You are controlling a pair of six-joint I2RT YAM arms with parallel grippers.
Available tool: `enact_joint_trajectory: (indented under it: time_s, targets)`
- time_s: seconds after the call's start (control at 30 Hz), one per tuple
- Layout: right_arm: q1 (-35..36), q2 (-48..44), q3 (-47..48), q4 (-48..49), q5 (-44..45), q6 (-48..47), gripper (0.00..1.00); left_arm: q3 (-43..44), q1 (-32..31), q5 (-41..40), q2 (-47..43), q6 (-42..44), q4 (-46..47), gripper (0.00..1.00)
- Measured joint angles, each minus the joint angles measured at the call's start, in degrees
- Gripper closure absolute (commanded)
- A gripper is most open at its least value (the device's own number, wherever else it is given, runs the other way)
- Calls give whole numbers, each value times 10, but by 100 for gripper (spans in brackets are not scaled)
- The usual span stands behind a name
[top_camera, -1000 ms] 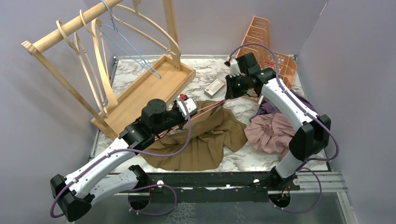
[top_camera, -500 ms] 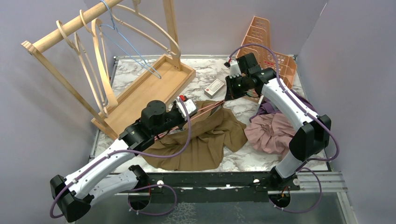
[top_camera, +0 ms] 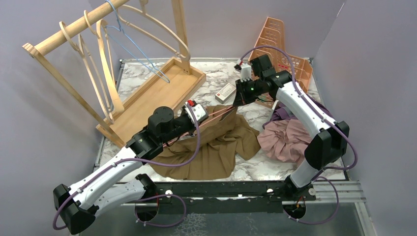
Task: Place the skirt on the hanger
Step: Hang the skirt on the hanger.
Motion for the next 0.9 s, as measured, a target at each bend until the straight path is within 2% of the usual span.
enact_joint_trajectory:
  time_s: [0.23, 0.47, 0.6, 0.73, 0.9]
  targets:
    - [-1, -17, 0, 6, -70, -2, 97, -10, 0, 1, 0, -22, 38, 100]
    - [-1, -55, 2, 3, -100, -6, 67, -24, 0, 0, 0, -49, 95, 100]
    - [0, -64, 13, -1, -76, -5, 61, -27, 0, -1, 0, -60, 100, 100]
    - [0, -121, 11, 18, -33, -10, 51, -22, 0, 0, -1, -71, 99, 100]
    - [-1, -255, -34, 108, -24, -55, 47, 29, 0, 9, -2, -87, 48, 100]
